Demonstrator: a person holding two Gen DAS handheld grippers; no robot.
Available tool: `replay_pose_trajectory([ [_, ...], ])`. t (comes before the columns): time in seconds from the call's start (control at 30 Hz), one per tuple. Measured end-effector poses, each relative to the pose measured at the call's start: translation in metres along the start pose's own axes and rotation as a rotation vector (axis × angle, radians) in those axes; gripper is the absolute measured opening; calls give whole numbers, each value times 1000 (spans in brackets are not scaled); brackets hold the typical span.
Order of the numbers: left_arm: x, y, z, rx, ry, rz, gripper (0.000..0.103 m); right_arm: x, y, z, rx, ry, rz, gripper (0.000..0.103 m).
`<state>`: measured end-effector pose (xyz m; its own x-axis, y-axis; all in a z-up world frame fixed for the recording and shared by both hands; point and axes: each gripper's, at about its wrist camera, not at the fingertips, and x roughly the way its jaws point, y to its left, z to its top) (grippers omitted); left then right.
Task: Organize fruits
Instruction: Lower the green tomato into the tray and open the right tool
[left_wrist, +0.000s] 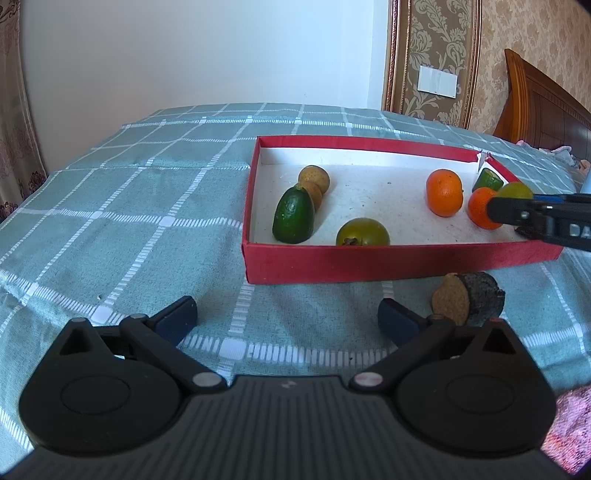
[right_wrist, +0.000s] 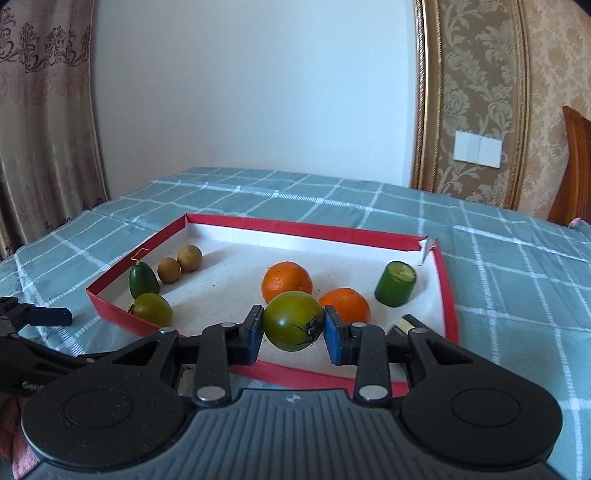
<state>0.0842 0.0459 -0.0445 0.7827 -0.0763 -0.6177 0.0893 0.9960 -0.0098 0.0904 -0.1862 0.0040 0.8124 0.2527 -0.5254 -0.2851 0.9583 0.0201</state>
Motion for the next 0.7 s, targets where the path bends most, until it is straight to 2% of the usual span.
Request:
replay_pose_trajectory([
  [0.37,0,0,0,0,0,0,103,27,8,0,-34,41,-9,33],
  [0.7,0,0,0,0,0,0,103,34,10,-2,-44,57,-15,34],
])
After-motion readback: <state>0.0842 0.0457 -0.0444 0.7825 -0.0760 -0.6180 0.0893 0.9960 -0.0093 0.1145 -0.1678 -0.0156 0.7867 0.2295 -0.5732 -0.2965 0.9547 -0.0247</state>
